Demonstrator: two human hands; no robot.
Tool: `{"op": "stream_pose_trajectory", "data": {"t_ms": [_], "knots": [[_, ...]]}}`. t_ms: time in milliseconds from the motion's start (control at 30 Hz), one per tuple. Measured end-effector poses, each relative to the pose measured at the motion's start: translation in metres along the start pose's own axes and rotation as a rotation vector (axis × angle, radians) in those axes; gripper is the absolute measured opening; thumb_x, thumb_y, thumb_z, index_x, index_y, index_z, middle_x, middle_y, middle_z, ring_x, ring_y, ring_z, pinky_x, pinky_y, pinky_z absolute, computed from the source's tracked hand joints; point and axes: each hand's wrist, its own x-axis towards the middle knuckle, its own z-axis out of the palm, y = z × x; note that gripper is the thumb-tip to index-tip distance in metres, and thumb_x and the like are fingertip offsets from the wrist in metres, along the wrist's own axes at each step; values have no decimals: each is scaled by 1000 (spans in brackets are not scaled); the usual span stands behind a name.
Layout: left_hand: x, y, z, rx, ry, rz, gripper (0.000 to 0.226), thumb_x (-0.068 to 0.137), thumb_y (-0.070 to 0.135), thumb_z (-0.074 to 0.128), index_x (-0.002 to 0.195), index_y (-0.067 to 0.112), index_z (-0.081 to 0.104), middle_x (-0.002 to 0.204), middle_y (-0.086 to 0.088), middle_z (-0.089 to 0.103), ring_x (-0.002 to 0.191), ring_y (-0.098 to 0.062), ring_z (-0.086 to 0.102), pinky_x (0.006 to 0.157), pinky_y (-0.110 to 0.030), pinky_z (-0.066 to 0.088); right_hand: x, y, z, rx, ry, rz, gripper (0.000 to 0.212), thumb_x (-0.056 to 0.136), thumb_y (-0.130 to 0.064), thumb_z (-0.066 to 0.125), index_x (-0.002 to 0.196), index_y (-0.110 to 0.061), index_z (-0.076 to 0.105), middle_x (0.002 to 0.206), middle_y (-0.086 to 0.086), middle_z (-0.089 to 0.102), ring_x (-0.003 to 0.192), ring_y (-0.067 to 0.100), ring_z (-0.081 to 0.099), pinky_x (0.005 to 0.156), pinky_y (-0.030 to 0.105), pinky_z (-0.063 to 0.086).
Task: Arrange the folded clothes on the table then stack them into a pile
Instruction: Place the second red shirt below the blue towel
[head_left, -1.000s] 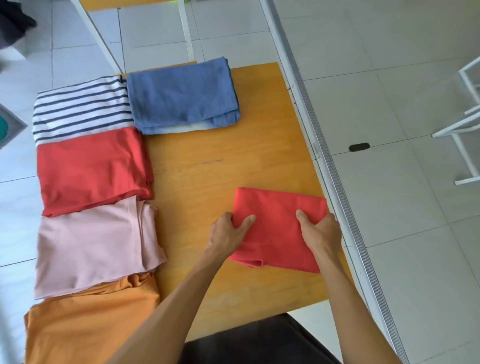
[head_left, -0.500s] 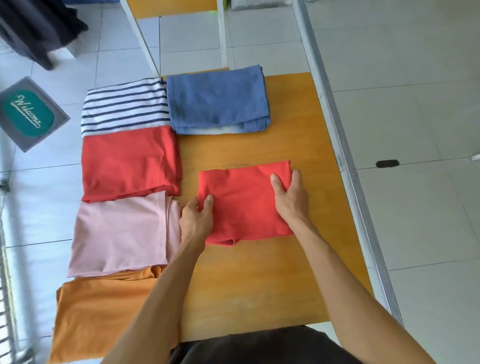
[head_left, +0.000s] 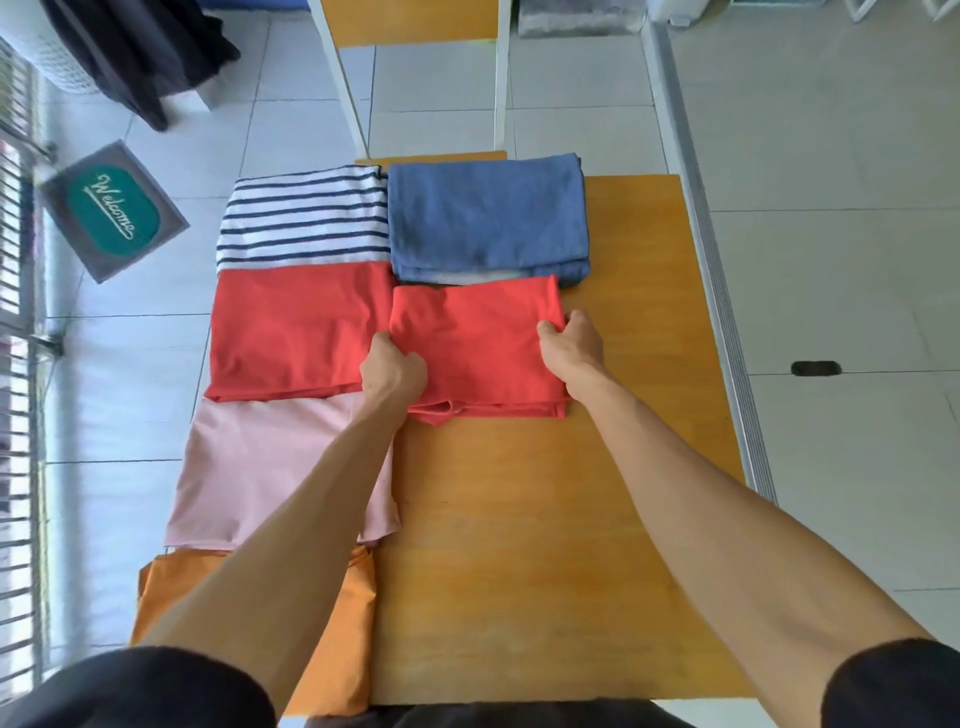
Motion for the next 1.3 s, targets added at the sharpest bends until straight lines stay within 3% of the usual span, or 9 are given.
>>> {"op": "stream_pose_trajectory", "data": {"t_ms": [167,333,500,633,733,833,933,1167,1300], "knots": [[2,-3,3,26,-4,34,38,90,13,51,127,3,49,125,-23,59,116,-41,55,87,-34,40,7,4,-4,0,12,-11,21,100,-27,57,111,-9,59,101,4,60,77,18,56,67,27,41],[4,1,0,108,-88,39,39,90,14,53,125,0,45,126,-24,56,116,-42,54,91,-40,43,5,6,-3,28,29,9,22,100,-27,58,113,-8,59,103,5,62,68,11,51,55,25,36],[-4,1,-2,106,-125,74,48,84,12,57,127,-1,42,126,-23,55,117,-41,52,86,-36,39,5,3,-9,21,40,1,21,98,-25,60,110,-9,61,104,6,66,68,11,54,54,26,37],[-24,-4,2,60,-97,159,74,85,18,61,147,3,23,137,-25,44,127,-41,44,103,-46,38,0,5,-13,-2,64,-7,24,98,-29,60,113,-9,60,110,8,68,82,21,60,69,29,42],[-40,-12,9,77,-93,231,82,90,29,63,153,9,14,141,-27,36,132,-43,36,108,-51,33,-7,6,-11,-36,24,-17,43,99,-38,59,130,-9,52,124,11,65,100,28,65,78,33,49],[-47,-19,13,162,-95,296,77,95,35,59,155,14,16,148,-26,28,136,-42,29,109,-50,31,-13,8,-8,-109,19,-61,67,95,-44,64,144,-6,40,139,13,55,122,32,59,95,38,49],[-46,-22,13,204,-119,324,68,96,37,56,153,18,24,151,-28,23,140,-43,23,111,-51,29,-15,11,-6,-147,17,-94,74,93,-46,66,147,-5,36,143,14,52,127,32,55,100,40,49],[-48,-24,10,245,-142,329,66,97,34,56,153,18,25,156,-27,17,141,-43,21,113,-52,27,-22,10,-9,-202,27,-121,71,94,-44,65,146,-3,38,142,15,52,128,32,54,98,38,47],[-45,-17,12,236,-144,305,65,96,31,56,152,16,28,157,-24,16,141,-42,21,113,-51,27,-25,7,-16,-185,32,-141,50,98,-36,61,136,-6,47,124,11,63,106,29,65,78,33,50]]}}
